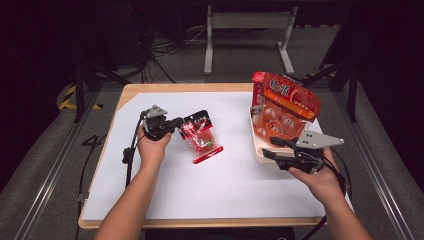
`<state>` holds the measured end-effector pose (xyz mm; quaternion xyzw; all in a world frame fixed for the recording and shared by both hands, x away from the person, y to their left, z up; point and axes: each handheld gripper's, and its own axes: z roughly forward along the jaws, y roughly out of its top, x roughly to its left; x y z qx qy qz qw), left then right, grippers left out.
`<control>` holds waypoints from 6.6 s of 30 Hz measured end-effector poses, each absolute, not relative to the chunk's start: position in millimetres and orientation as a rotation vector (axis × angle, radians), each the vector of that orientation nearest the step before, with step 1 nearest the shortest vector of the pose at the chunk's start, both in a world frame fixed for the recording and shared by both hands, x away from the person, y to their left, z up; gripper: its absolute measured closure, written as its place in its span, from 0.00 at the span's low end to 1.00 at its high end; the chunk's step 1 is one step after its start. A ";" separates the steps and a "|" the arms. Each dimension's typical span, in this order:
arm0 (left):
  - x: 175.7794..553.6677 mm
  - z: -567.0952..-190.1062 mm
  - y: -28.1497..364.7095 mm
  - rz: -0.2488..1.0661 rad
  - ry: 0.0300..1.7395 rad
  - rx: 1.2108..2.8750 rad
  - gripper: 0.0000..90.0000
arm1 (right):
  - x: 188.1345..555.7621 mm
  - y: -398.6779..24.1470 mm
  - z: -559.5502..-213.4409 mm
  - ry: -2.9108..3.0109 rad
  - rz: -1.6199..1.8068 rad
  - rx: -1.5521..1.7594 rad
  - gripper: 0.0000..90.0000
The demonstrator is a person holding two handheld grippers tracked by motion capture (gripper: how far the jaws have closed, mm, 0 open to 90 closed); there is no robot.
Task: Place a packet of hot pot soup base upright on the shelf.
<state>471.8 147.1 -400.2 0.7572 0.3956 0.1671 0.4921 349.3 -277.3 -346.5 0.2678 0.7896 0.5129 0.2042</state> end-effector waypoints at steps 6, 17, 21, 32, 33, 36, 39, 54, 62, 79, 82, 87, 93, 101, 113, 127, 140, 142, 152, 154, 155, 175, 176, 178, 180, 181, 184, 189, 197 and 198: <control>452.6 -385.9 140.9 0.418 0.873 1.784 1.00 | 350.3 -276.1 -345.4 2.199 1.437 0.757 0.59; 420.0 -360.1 121.7 0.473 0.689 1.791 1.00 | 355.3 -263.6 -343.7 2.211 1.448 0.737 0.60; 413.1 -354.6 117.3 0.480 0.654 1.791 1.00 | 359.0 -257.5 -344.1 2.218 1.450 0.725 0.60; 399.1 -343.9 110.6 0.492 0.586 1.802 1.00 | 371.9 -231.5 -340.9 2.217 1.471 0.676 0.57; 397.8 -343.0 110.1 0.487 0.585 1.803 1.00 | 373.1 -229.4 -340.7 2.215 1.475 0.674 0.56; 394.4 -340.6 109.3 0.485 0.571 1.804 1.00 | 377.1 -223.8 -341.0 2.202 1.478 0.669 0.50; 389.6 -336.6 108.3 0.484 0.546 1.809 1.00 | 381.6 -218.7 -341.5 2.186 1.480 0.666 0.46; 356.6 -311.2 94.3 0.432 0.394 1.793 1.00 | 395.5 -209.2 -347.2 2.212 1.557 0.642 0.37; 346.3 -305.9 87.4 0.385 0.325 1.796 1.00 | 392.8 -204.1 -348.1 2.290 1.649 0.526 0.37; 345.5 -305.7 90.4 0.375 0.339 1.769 1.00 | 381.0 -206.3 -336.3 2.407 1.659 0.407 0.97; 347.0 -306.2 91.9 0.378 0.343 1.769 1.00 | 376.5 -205.2 -332.1 2.436 1.625 0.381 0.99; 348.3 -306.2 92.9 0.366 0.365 1.770 0.86 | 370.2 -209.7 -320.8 2.455 1.584 0.364 1.00; 350.8 -307.4 103.6 0.415 0.452 1.797 0.62 | 367.4 -230.3 -303.3 2.429 1.536 0.428 1.00; 351.6 -314.7 132.3 0.478 0.546 1.826 0.54 | 365.1 -255.8 -281.2 2.397 1.489 0.473 1.00; 366.1 -331.0 158.7 0.480 0.684 1.827 0.48 | 368.6 -282.4 -261.6 2.350 1.411 0.542 1.00; 371.4 -333.6 171.0 0.492 0.738 1.806 0.45 | 369.4 -316.4 -244.2 2.310 1.325 0.629 1.00; 374.4 -333.9 182.5 0.513 0.781 1.782 0.42 | 373.3 -335.7 -238.6 2.308 1.277 0.641 1.00; 374.4 -334.1 182.5 0.512 0.782 1.784 0.42 | 374.8 -338.8 -239.3 2.317 1.276 0.618 1.00; 374.0 -334.6 182.1 0.509 0.782 1.788 0.42 | 380.3 -345.3 -244.0 2.345 1.278 0.511 1.00; 373.8 -335.7 182.2 0.510 0.785 1.791 0.42 | 381.9 -346.4 -245.5 2.362 1.267 0.485 1.00; 373.6 -336.1 182.4 0.510 0.785 1.791 0.42 | 382.4 -346.8 -246.2 2.369 1.264 0.479 1.00; 367.2 -338.2 190.4 0.524 0.814 1.791 0.42 | 395.2 -344.3 -262.5 2.503 1.234 0.329 1.00; 367.4 -338.4 190.4 0.524 0.813 1.791 0.42 | 395.5 -344.8 -263.1 2.507 1.243 0.332 1.00; 367.5 -338.9 190.3 0.523 0.812 1.795 0.42 | 396.2 -345.4 -264.2 2.514 1.257 0.330 1.00; 367.7 -339.6 187.9 0.513 0.808 1.797 0.42 | 396.5 -344.8 -266.3 2.523 1.278 0.335 1.00; 367.5 -340.0 185.3 0.505 0.806 1.798 0.42 | 396.7 -344.1 -267.3 2.530 1.279 0.335 1.00; 367.8 -340.8 173.2 0.482 0.770 1.825 0.41 | 397.6 -342.5 -269.2 2.537 1.287 0.329 1.00; 369.3 -341.6 160.7 0.461 0.720 1.854 0.39 | 401.4 -343.3 -269.8 2.565 1.327 0.327 1.00; 370.9 -344.5 162.3 0.451 0.731 1.859 0.39 | 405.6 -344.0 -273.1 2.614 1.333 0.327 1.00; 370.9 -344.5 162.5 0.451 0.732 1.857 0.39 | 405.3 -343.6 -273.7 2.616 1.338 0.331 1.00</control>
